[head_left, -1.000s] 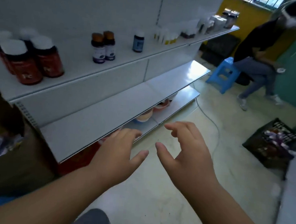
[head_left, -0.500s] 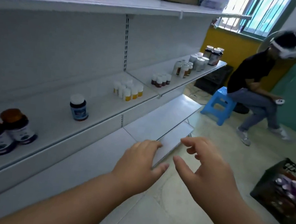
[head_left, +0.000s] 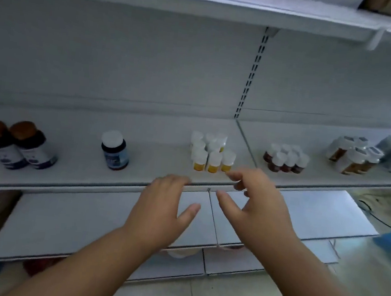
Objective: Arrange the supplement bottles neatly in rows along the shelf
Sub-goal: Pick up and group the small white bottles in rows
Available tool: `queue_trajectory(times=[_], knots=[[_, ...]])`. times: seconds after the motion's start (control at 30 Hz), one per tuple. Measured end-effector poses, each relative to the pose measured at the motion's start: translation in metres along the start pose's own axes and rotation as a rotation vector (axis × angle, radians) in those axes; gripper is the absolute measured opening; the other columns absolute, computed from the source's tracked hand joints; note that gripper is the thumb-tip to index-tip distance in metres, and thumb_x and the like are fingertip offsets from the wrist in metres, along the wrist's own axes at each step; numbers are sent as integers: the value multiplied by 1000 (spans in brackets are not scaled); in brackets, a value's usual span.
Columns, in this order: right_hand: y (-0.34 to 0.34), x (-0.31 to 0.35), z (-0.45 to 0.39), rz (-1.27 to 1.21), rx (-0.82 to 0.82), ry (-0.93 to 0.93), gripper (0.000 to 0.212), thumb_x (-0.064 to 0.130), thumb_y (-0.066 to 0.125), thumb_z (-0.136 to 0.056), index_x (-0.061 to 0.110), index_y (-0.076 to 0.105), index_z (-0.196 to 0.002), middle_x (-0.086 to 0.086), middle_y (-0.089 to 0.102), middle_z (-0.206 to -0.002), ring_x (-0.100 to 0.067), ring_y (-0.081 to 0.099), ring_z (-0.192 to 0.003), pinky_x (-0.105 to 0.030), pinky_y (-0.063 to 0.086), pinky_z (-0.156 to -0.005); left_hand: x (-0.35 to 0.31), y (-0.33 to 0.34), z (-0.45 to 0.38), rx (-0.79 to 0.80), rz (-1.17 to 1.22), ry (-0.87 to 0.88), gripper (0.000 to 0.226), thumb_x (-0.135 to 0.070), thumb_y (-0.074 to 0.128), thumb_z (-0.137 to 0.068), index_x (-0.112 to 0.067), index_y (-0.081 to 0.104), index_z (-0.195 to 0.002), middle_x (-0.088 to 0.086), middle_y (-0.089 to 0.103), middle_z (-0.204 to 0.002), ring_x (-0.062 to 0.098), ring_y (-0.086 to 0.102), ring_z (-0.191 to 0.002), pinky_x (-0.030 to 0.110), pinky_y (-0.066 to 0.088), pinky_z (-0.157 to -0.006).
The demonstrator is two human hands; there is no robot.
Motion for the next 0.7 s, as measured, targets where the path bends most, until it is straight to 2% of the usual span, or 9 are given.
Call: queue_trajectory(times=[0.13, 0.2, 0.23, 0.3, 0.37, 0.43, 0.53, 0.63, 0.7], knots=[[16, -10, -61, 2, 54, -82, 28, 31, 71, -83, 21, 65, -109, 8, 60, -100, -8, 56, -90, -22, 41, -76, 14, 9, -38, -101, -152, -1, 60, -59, 47, -89, -18, 58, -131, 6, 61, -128, 29, 57, -115, 41, 44, -95], [22, -17, -90, 38, 52, -89, 27, 30, 70, -84, 18, 66, -107, 5, 60, -98, -12, 57, -90, -23, 38, -73, 20, 20, -55, -66, -227, 18, 68, -63, 39, -86, -13, 57, -129, 12, 60, -130, 35, 58, -115, 46, 45, -94], [26, -21, -104, 59, 67, -88, 28, 31, 69, -84, 17, 66, -108, 3, 60, -100, -14, 57, -92, -25, 39, -74, 23, 28, -61, -21, -256, 0, 76, -68, 34, -86, -12, 52, -135, 15, 54, -139, 38, 53, -123, 50, 41, -101], [37, -28, -126, 142, 151, -80, 33, 37, 65, -87, 16, 64, -112, -2, 61, -106, -20, 56, -99, -31, 43, -80, 28, 43, -65, 128, -330, -72, 97, -78, 15, -81, -13, 29, -152, 20, 23, -160, 40, 23, -146, 55, 17, -119], [48, -33, -141, 270, 284, -43, 36, 42, 60, -89, 16, 62, -113, -4, 60, -110, -23, 56, -103, -37, 46, -86, 31, 56, -63, 244, -388, -109, 106, -82, 1, -75, -17, -1, -157, 18, -11, -164, 39, -9, -151, 55, -7, -121], [57, -35, -149, 360, 400, -8, 34, 44, 56, -91, 14, 64, -106, -5, 61, -105, -25, 59, -98, -39, 49, -86, 30, 64, -59, 303, -443, -92, 107, -85, -2, -75, -17, -16, -156, 19, -26, -160, 40, -25, -147, 57, -15, -118], [64, -40, -158, 361, 436, 14, 23, 40, 57, -90, 17, 59, -92, -2, 61, -91, -22, 59, -87, -37, 50, -75, 33, 66, -58, 324, -467, -91, 112, -87, -7, -68, -17, -23, -153, 20, -32, -157, 40, -31, -144, 58, -17, -116], [66, -43, -162, 331, 427, 32, 16, 34, 59, -87, 19, 54, -86, 2, 56, -82, -18, 56, -80, -31, 42, -62, 35, 70, -59, 347, -476, -83, 115, -88, -6, -64, -17, -23, -153, 19, -32, -158, 39, -32, -144, 58, -15, -117], [63, -43, -163, 283, 391, 24, 13, 29, 58, -86, 17, 53, -85, 0, 57, -81, -19, 56, -79, -30, 40, -60, 36, 70, -59, 357, -473, -92, 115, -89, -5, -64, -18, -22, -154, 18, -31, -159, 38, -32, -145, 57, -13, -118]])
Point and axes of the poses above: each hand's wrist, its own z-axis away from the middle knuckle, its own y-axis out of the palm, x = y × z, the point moved 6 cm from there along -z, towards the middle knuckle
